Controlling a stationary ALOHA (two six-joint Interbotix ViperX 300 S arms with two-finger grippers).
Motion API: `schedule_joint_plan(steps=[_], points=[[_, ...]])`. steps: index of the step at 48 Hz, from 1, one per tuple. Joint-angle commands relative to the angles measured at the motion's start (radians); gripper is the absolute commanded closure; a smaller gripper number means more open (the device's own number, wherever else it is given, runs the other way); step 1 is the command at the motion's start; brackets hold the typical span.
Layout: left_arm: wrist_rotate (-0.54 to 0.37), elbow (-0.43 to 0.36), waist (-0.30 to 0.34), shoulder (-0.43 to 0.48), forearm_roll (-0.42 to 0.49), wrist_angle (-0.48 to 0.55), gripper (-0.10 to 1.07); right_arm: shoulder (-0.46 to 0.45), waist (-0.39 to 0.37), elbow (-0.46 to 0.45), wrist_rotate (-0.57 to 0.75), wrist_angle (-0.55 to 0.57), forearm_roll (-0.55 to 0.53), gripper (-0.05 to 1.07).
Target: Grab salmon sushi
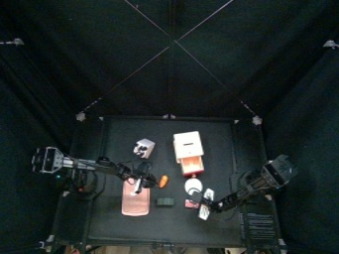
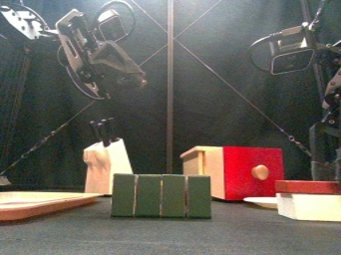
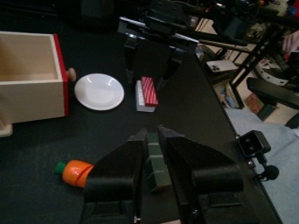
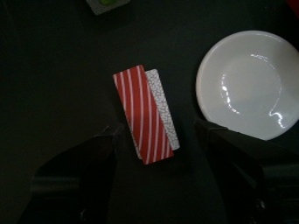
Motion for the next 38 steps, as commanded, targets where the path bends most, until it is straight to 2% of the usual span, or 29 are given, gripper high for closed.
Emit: schedule_joint_plan(steps=[1,8,28,38], points=[[0.002,-0.011,-0.002,-0.012,-0.005,-0.006,0.35,-0.009,-0.002,-0.017,0.0,-0.003,-0.003,0.07],[0.002,-0.006,-0.002,-0.012,-0.017,-0.003,0.35,0.014,-0.002,-0.018,0.0,-0.005,-0.002,0.11],[0.002,0.0,0.0,-0.012,-0.026,-0.002,0.35,0.032,-0.002,-0.025,0.0,-0.038,0.009,0.35],[0.002,0.002,0.0,-0.012,-0.028,-0.002,0.35,-0.003,-0.002,-0.031,0.0,-0.038,0.008,0.37]])
